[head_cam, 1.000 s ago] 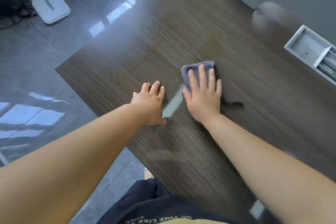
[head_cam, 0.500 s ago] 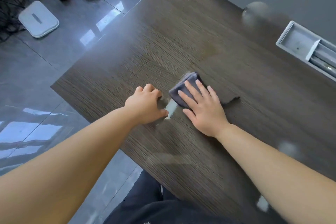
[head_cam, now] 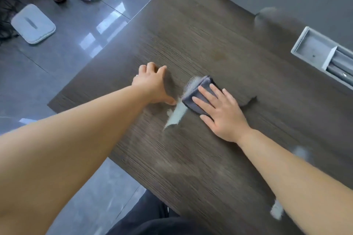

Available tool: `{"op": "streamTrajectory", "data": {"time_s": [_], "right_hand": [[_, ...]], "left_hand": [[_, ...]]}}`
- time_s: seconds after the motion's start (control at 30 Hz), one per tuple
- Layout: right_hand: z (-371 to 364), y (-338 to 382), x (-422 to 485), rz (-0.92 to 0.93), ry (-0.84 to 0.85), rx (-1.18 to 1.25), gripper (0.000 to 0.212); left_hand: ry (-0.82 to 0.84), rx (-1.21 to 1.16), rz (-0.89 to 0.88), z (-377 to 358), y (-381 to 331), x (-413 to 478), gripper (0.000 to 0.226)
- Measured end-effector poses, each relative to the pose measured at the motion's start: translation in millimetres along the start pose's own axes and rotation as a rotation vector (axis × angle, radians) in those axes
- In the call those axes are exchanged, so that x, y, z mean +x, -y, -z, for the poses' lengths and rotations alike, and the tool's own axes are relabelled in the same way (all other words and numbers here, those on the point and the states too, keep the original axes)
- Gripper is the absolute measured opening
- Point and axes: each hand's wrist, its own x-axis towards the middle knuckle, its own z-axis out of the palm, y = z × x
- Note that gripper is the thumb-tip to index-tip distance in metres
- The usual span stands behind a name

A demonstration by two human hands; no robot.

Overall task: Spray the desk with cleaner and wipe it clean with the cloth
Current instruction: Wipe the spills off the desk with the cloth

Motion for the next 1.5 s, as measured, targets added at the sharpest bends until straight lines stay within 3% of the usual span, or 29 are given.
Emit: {"op": "streamTrajectory", "data": {"time_s": [0.07, 0.23, 0.3, 0.37, 0.5, 0.57, 0.63, 0.73, 0.8, 0.87, 0.97, 1.03, 1.1, 1.2, 1.27, 1.33, 1.43, 1.5], "right_hand": [[5.2, -40.1, 0.2, -0.013, 0.003, -0.024, 0.051], [14.1, -54.9, 62.9, -0.85, -0.073, 0.062, 0.054], [13.6, -28.2, 85.3, -0.941, -0.064, 0.092, 0.055], [6.0, -2.9, 82.5, -0.718, -0.089, 0.06, 0.056], [4.7, -24.2, 41.2, -0.022, -0.03, 0.004, 0.051], [8.0, -61.4, 41.5, 0.054, -0.011, -0.043, 0.05], [13.6, -83.2, 58.2, -0.21, -0.035, -0.034, 0.053], [16.4, -61.1, 99.6, -0.837, -0.088, 0.048, 0.055], [15.5, -24.0, 116.1, -0.96, -0.069, 0.089, 0.058], [7.5, 4.5, 106.3, -0.702, -0.081, 0.054, 0.057], [4.6, -10.6, 70.6, -0.1, -0.034, -0.003, 0.054], [8.8, -51.5, 66.8, 0.007, 0.006, -0.036, 0.053], [16.5, -79.7, 78.4, -0.257, -0.014, -0.027, 0.055], [18.4, -68.9, 115.6, -0.861, -0.075, 0.042, 0.054], [16.0, -31.7, 135.7, -0.971, -0.063, 0.087, 0.055], [8.0, -0.7, 132.1, -0.683, -0.078, 0.071, 0.055], [6.6, -14.7, 103.9, -0.036, -0.012, 0.021, 0.052], [14.1, -57.1, 105.3, 0.072, 0.018, 0.001, 0.052]], "left_hand": [[0.023, 0.035, -0.022, -2.2, 7.6, 5.8, 0.12], [0.051, 0.172, -0.029, -1.9, 3.8, 10.5, 0.123], [0.074, 0.193, -0.011, 2.0, 0.1, 12.9, 0.123], [0.087, 0.204, -0.005, 3.2, -0.9, 14.5, 0.123], [0.083, 0.204, -0.013, 0.4, 0.0, 16.0, 0.123], [0.077, 0.196, -0.015, 0.9, 0.9, 16.3, 0.124], [0.077, 0.193, -0.016, 1.0, 0.8, 15.5, 0.124], [0.074, 0.194, -0.018, 0.5, 1.2, 16.4, 0.124], [0.075, 0.191, -0.012, 0.0, 1.2, 16.2, 0.124], [0.073, 0.195, -0.007, 0.1, 1.3, 16.6, 0.124], [0.073, 0.2, -0.019, -1.3, 1.8, 17.6, 0.125], [0.07, 0.19, -0.024, -0.7, 2.9, 18.2, 0.125], [0.079, 0.181, -0.026, 0.2, 1.9, 16.5, 0.125], [0.083, 0.179, -0.015, 1.7, 0.6, 15.9, 0.124], [0.087, 0.175, -0.015, 3.2, 0.4, 15.4, 0.123], [0.089, 0.178, -0.015, 3.5, 0.2, 14.7, 0.123], [0.093, 0.186, -0.025, 2.3, 0.0, 15.6, 0.122], [0.09, 0.175, -0.028, 2.5, 1.2, 16.9, 0.121]]}}
